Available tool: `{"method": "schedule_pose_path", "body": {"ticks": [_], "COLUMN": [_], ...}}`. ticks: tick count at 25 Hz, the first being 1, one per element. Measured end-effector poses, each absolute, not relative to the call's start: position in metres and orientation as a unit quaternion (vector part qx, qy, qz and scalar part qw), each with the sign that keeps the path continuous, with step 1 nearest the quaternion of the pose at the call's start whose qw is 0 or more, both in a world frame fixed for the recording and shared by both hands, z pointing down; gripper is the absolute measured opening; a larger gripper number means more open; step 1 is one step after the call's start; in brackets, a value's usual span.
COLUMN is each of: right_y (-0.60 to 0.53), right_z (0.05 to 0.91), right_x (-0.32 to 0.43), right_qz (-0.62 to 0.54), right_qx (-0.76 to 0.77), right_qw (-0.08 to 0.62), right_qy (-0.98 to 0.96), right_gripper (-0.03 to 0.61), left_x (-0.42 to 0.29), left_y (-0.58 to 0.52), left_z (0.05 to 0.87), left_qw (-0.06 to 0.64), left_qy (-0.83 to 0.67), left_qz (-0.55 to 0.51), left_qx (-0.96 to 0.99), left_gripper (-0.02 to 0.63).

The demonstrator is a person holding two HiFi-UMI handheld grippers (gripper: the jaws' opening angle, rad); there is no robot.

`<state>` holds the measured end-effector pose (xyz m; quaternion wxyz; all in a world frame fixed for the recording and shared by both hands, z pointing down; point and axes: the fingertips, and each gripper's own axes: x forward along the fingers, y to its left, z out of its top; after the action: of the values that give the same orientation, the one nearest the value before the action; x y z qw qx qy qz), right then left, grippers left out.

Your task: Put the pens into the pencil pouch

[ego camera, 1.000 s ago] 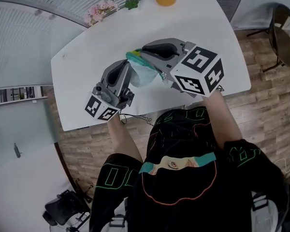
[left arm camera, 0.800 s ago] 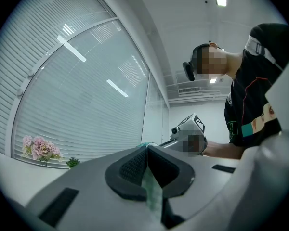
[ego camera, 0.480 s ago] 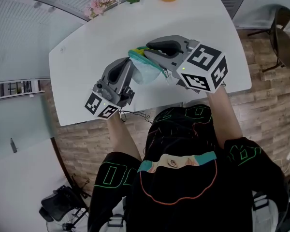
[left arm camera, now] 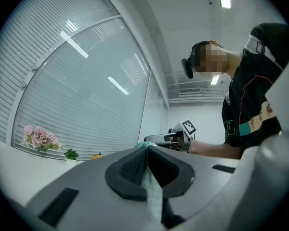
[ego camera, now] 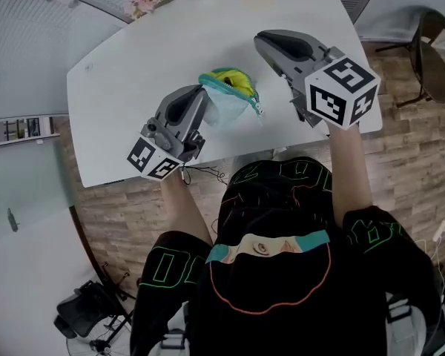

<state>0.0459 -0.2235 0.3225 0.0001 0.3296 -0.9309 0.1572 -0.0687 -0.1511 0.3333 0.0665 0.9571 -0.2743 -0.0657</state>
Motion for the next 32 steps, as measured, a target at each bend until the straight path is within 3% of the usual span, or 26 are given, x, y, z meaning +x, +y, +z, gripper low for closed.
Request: {"method": "schedule_pose_path", "body": {"ticks": [12, 24, 32], "right_y": [-0.224, -0.214, -0.216], "right_z": [0.43, 0.519, 0.558], "right_x": [0.081, 0.08, 0.08], "right_qz": [0.173, 0.242, 0.283], "right_qx": [0.372, 0.335, 0.311], "right_qw": [0.233, 0.359, 0.392], "right_qy": [-0.881, -0.836, -0.818], "right_gripper": [0.034, 0.087, 0.109], "left_x": [-0.063, -0.068, -0.068], "left_y": [-0.128, -0.103, -0.099], "left_z": [0.358, 0.363, 0.381], "left_qw": [0.102, 0.115, 0.132], "left_qy": [-0.254, -0.234, -0.238], "left_qz": [-0.056, -0.045, -0.015], "left_qx": [0.96, 0.964, 0.962], "left_gripper": [0.008, 0.008, 0.008]}}
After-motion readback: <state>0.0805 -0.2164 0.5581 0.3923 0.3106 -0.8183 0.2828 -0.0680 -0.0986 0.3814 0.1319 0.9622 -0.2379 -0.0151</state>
